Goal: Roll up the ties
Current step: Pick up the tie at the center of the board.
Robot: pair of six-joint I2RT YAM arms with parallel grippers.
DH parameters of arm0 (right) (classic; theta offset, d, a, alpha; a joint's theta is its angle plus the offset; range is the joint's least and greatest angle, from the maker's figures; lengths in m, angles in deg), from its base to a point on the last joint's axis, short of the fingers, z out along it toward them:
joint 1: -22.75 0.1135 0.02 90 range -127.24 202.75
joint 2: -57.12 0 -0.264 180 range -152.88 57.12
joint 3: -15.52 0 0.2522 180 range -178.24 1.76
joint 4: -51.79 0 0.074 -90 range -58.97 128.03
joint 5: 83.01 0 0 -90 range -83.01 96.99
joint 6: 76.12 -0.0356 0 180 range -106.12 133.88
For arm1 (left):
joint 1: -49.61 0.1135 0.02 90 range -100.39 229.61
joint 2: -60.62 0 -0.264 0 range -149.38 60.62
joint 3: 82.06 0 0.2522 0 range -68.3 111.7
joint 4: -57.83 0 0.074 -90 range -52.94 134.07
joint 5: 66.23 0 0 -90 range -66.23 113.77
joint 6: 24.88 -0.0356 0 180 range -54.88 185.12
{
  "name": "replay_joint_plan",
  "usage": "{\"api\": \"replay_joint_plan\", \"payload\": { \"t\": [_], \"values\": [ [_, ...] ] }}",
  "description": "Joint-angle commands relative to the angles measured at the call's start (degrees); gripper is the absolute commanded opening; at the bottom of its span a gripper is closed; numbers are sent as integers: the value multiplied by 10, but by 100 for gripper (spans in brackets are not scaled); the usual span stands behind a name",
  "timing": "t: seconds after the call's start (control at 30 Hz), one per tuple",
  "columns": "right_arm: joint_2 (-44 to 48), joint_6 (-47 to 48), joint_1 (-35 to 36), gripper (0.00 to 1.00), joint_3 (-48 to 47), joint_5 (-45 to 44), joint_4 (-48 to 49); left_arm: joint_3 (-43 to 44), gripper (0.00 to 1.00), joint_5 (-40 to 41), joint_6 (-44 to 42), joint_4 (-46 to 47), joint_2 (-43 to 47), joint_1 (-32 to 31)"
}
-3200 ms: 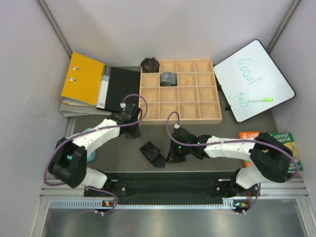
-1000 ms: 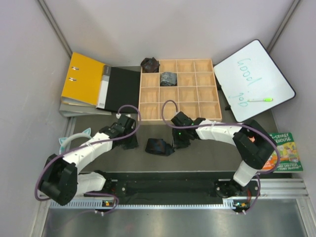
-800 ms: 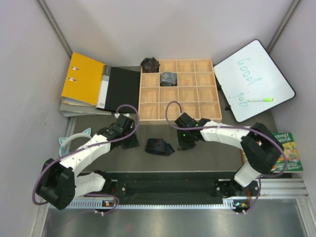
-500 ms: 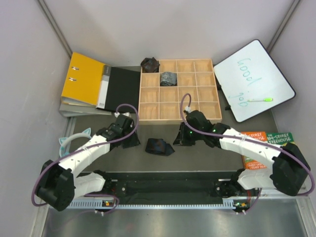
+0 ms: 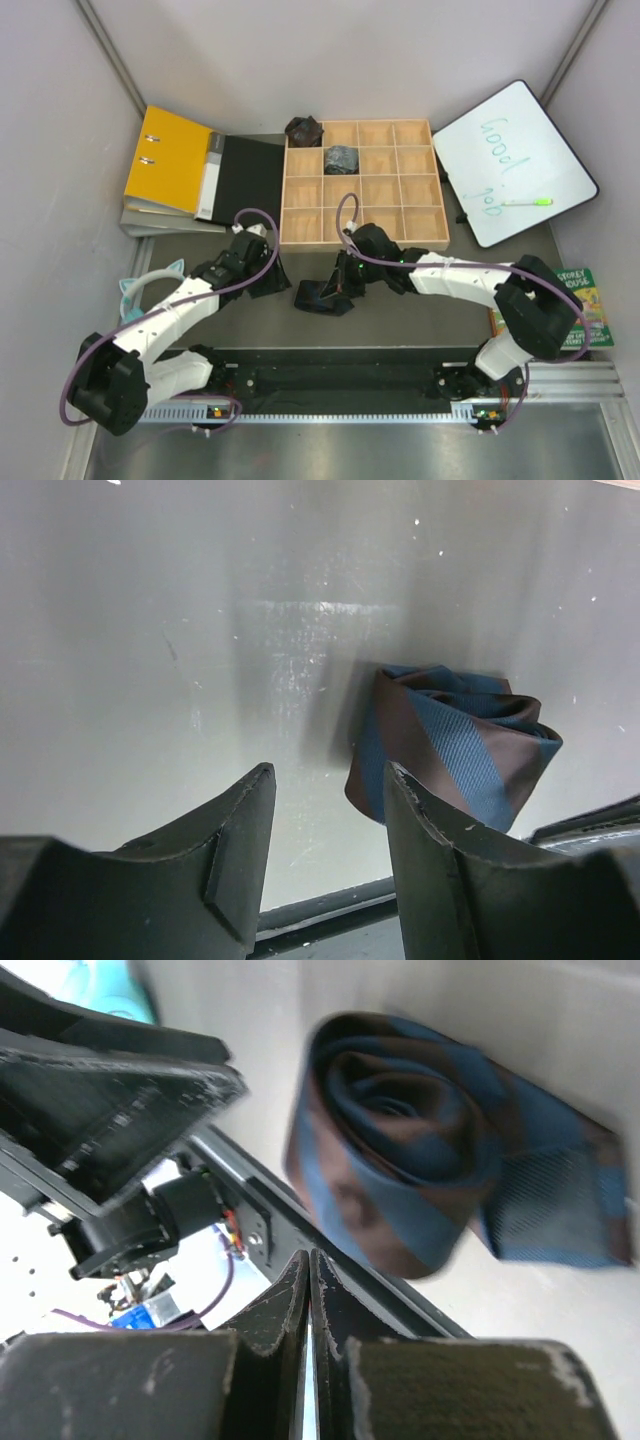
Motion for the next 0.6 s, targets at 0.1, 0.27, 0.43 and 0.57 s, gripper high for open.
{"api": "replay_joint_plan", "payload": {
  "t": [0.1,0.27,0.43,0.57],
  "values": [
    [-41,-17,6,0,-36,22,78,-13,52,-24,-3,49,19,3],
    [-62,-12,-3,0,-30,18,80,-21,54,-43,-8,66,20,3],
    [-75,7,-23,0,-16,13,67,-26,58,-60,-16,84,21,3],
    [-92,12,-24,0,-10,10,68,-37,60,-76,-18,107,24,3]
  ]
}}
